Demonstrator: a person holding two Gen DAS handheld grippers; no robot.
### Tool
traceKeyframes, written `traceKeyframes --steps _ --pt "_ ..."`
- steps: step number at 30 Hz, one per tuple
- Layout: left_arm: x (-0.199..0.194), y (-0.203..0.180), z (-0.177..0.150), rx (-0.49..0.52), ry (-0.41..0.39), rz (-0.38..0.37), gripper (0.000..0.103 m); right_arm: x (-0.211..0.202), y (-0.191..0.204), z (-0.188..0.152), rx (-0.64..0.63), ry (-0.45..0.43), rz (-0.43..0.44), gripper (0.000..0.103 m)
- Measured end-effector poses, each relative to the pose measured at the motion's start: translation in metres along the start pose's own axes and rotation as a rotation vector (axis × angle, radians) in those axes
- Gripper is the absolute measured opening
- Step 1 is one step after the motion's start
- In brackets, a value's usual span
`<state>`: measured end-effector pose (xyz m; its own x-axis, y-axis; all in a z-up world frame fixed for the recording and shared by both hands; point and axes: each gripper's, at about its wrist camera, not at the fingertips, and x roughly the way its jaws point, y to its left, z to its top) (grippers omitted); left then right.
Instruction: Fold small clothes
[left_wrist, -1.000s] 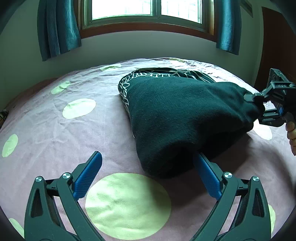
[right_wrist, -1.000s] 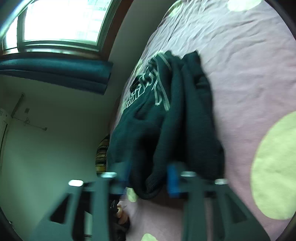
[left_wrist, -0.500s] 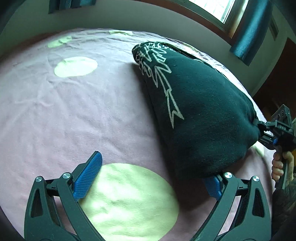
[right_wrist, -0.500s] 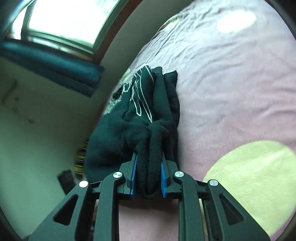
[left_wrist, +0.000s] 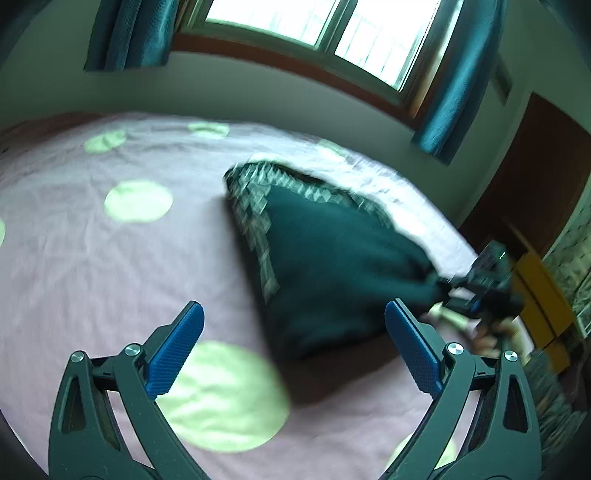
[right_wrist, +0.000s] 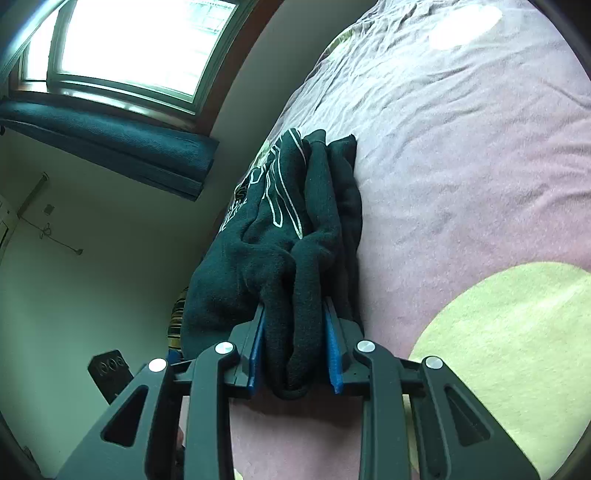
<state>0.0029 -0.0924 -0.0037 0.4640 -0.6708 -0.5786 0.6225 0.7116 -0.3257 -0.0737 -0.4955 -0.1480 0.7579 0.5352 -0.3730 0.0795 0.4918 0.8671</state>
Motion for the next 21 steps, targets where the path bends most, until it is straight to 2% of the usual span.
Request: traceKeyframes --steps 4,8,11,13,15,16,17,21 --pt "0.022 -0.015 0.020 0.018 0.019 -0.029 0.098 0.002 -0.004 -0.002 0.015 -0.004 0.018 0.029" --pt "0.058 -0.025 0.021 0.051 0.091 0.005 0.098 0.003 -0.003 -0.001 0.011 -0.004 0.017 0.029" --pt "0.086 -0.019 0.010 0.044 0.189 0.071 0.098 0.002 -0.004 -0.001 0.011 -0.004 0.021 0.029" --pt "0.103 -0.004 -0.002 -0.023 0.267 0.058 0.099 0.002 -0.004 -0.001 0.006 -0.001 0.022 0.029" --pt "0.118 0.017 -0.011 -0.134 0.326 -0.011 0.100 0.002 -0.004 -0.002 -0.004 0.003 0.021 0.030" --pt "0.122 0.026 -0.015 -0.174 0.329 -0.050 0.101 0.002 -0.005 -0.003 -0.003 0.006 0.023 0.030" --pt "0.120 0.025 -0.016 -0.156 0.318 -0.054 0.101 0.002 -0.005 -0.003 -0.002 0.009 0.024 0.032" --pt "0.110 0.011 -0.012 -0.087 0.291 -0.015 0.101 -0.005 0.004 0.000 -0.017 0.037 0.002 0.037"
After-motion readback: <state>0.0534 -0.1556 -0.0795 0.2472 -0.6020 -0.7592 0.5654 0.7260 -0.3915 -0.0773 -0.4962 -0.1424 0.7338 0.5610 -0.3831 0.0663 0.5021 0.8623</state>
